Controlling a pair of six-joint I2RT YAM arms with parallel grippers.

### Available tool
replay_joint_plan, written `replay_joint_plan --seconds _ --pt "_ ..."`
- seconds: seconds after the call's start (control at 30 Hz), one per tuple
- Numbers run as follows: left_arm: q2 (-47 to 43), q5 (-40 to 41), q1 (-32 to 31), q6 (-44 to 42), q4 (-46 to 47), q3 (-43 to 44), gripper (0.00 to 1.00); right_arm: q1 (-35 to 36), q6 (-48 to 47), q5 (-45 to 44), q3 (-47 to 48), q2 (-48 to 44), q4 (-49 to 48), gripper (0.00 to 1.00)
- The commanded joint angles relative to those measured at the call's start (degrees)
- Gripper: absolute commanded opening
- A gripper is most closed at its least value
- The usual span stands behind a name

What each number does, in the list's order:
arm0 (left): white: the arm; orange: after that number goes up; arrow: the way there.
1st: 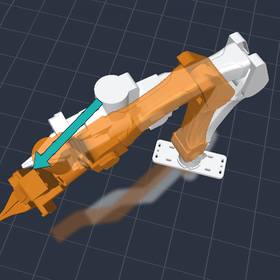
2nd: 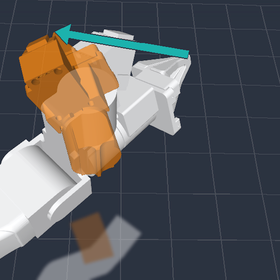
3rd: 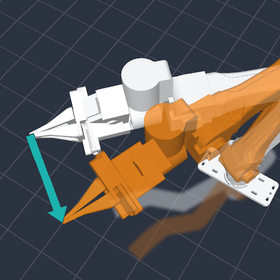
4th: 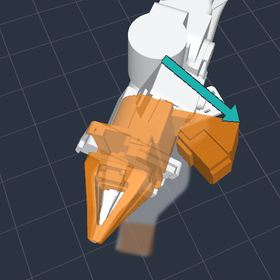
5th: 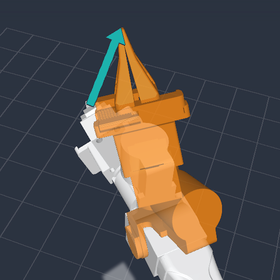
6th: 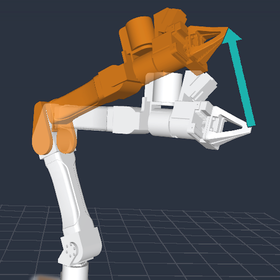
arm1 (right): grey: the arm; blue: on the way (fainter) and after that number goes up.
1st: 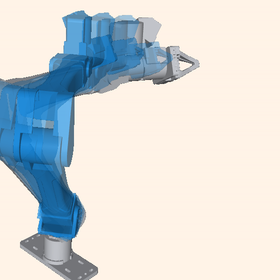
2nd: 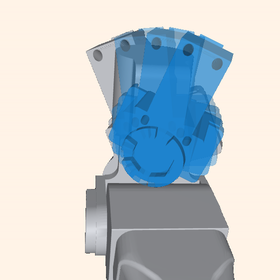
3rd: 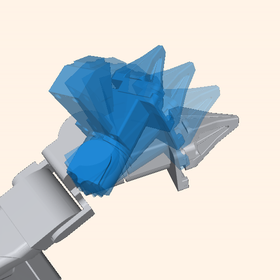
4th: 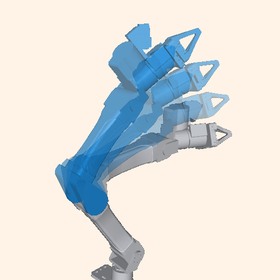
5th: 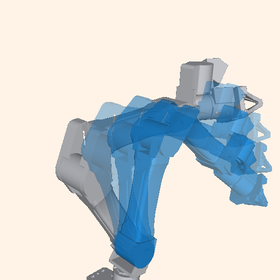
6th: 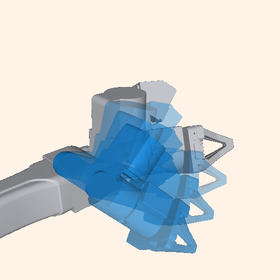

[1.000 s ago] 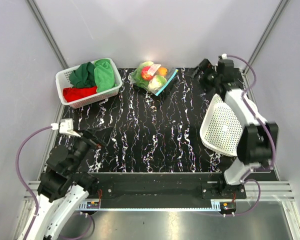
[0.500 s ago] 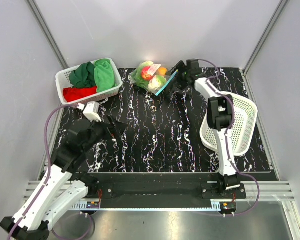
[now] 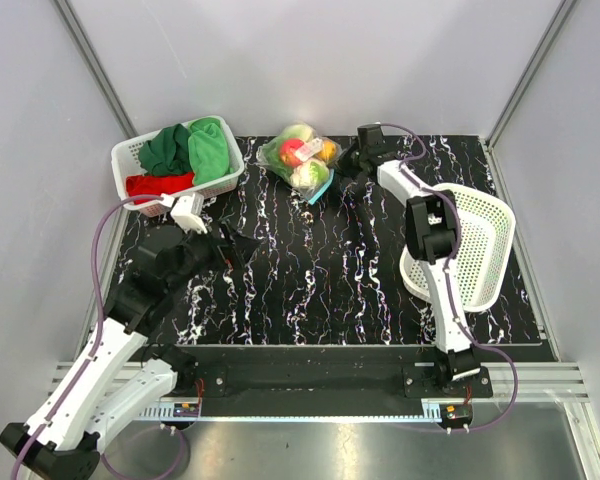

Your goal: Open the zip-top bag and remove the fake food

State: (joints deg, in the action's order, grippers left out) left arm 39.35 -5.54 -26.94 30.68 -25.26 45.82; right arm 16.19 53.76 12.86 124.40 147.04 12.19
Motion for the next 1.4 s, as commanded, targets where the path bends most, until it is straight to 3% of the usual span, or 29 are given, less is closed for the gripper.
replay_joint_plan --seconds 0.0,0.1,0.23,0.43,0.53,0.77,1.0,1.03,1.07,1.13,1.23,1.27,1.3,1.33,1.37 --pt "1.69 -4.39 0.13 -3.16 3.19 4.45 0.99 2.97 -5.76 -1.52 -14.83 -17.99 0.21 0.02" --pt "4.50 -7.37 -0.13 -3.08 7.05 4.80 0.95 4.20 -6.12 -1.44 -25.21 -27.49 -1.11 0.02" --pt "9.85 -5.11 -5.99 -4.65 11.98 5.59 0.93 6.22 -4.54 0.58 -34.64 -37.59 -1.73 0.00" --pt "18.63 9.92 -19.88 -19.05 13.57 10.51 0.93 11.84 -0.68 0.58 -43.80 -47.79 -1.20 0.00" --pt "23.73 14.67 -23.23 -23.64 12.00 13.32 0.93 13.96 2.84 -0.20 -46.87 -51.66 0.03 0.00" --pt "31.39 24.59 -26.94 -29.87 14.44 14.91 0.94 17.12 11.54 -2.93 -54.60 -59.49 2.84 0.03" --pt "35.53 26.64 -27.03 -28.22 18.74 13.77 0.91 19.49 16.64 -7.85 -58.92 -66.97 2.84 0.04" --pt "35.79 26.63 -27.03 -27.95 20.06 13.68 0.88 19.67 16.73 -8.29 -58.92 -67.67 2.93 0.04" --pt "36.14 27.42 -27.03 -26.56 20.33 13.68 0.78 19.76 16.82 -8.38 -59.36 -68.11 2.84 0.05" --pt "36.67 27.52 -26.94 -25.49 20.33 14.12 0.68 19.85 17.35 -8.64 -59.97 -69.08 2.50 0.06" --pt "36.41 25.15 -26.85 -25.05 19.46 14.29 0.40 19.85 14.72 -8.56 -60.15 -69.78 1.88 0.16" --pt "35.97 24.71 -26.85 -24.96 19.28 13.95 0.26 19.85 11.93 -8.56 -59.54 -69.87 1.88 0.26" --pt "35.79 23.83 -26.33 -24.88 19.11 13.77 0.16 19.85 10.51 -8.30 -59.27 -69.79 1.96 0.30" --pt "35.53 22.43 -25.98 -24.61 18.15 13.68 0.07 19.68 9.10 -8.21 -59.18 -69.87 1.88 0.36" --pt "35.36 22.33 -25.71 -24.26 17.53 13.59 0.01 19.67 5.52 -7.94 -58.66 -69.87 1.79 0.48"
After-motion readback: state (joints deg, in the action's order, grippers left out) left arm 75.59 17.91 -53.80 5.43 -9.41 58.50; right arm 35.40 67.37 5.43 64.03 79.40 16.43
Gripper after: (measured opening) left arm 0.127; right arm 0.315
